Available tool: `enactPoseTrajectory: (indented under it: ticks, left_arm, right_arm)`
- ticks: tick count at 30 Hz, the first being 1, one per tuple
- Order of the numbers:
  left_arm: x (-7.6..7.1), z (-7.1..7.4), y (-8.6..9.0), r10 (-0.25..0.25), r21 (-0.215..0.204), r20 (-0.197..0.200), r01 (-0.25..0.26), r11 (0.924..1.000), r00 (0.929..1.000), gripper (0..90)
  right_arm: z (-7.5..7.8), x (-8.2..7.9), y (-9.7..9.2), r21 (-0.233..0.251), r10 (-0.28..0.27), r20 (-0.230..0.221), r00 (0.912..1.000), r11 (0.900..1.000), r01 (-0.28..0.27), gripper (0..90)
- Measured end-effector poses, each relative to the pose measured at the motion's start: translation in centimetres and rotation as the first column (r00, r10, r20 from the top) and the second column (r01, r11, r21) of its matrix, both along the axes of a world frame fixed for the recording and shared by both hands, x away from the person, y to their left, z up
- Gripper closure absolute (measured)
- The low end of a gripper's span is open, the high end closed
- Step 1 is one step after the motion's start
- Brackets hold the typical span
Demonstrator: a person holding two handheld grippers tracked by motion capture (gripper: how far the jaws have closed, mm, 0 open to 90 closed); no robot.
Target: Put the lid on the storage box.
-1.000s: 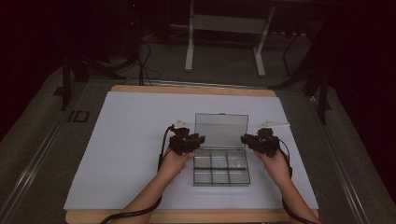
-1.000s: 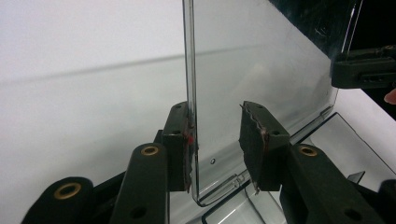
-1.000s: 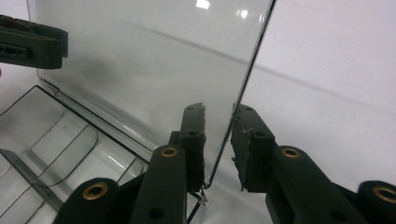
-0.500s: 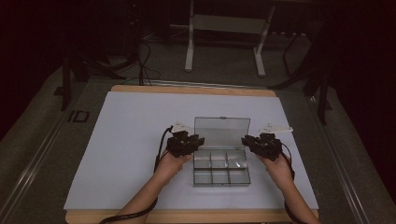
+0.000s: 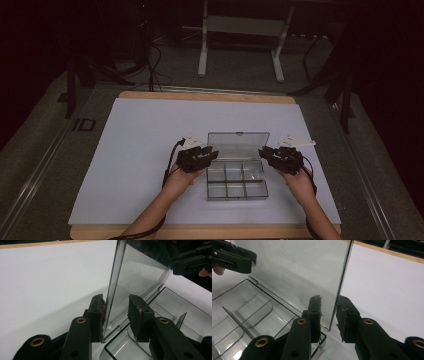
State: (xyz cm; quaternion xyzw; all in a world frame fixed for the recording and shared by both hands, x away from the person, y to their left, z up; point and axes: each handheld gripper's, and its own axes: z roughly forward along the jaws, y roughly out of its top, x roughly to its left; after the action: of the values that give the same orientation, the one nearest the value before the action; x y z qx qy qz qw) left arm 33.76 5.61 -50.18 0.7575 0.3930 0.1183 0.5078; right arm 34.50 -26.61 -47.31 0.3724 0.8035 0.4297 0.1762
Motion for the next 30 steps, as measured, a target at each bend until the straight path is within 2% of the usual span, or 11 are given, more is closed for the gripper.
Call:
enactPoseTrajectory:
  ticks: [7, 12, 23, 30]
  left_arm:
    - [-0.7, 0.1, 0.3, -0.019, 0.006, 0.017, 0.019, 0.9998, 0.9997, 65.5]
    - [-0.9, 0.1, 0.5, -0.023, 0.006, 0.014, 0.023, 0.9997, 0.9996, 65.7]
    - [-1.8, 0.5, 0.5, -0.049, 0.066, 0.034, 0.047, 0.9967, 0.9982, 65.8]
    - [-2.3, 0.6, 0.8, -0.058, 0.076, 0.039, 0.055, 0.9956, 0.9975, 65.9]
  right_arm:
    - [0.4, -0.4, -0.2, 0.016, 0.02, 0.017, 0.9997, 0.9997, -0.02, 73.4]
    - [0.5, -0.7, -0.1, 0.006, 0.025, 0.025, 0.9994, 0.9997, -0.025, 73.3]
    - [0.2, -1.7, -0.8, 0.009, 0.052, 0.028, 0.9982, 0.9986, -0.052, 77.7]
    - [0.2, -2.2, -1.1, 0.007, 0.073, 0.035, 0.9967, 0.9973, -0.073, 79.1]
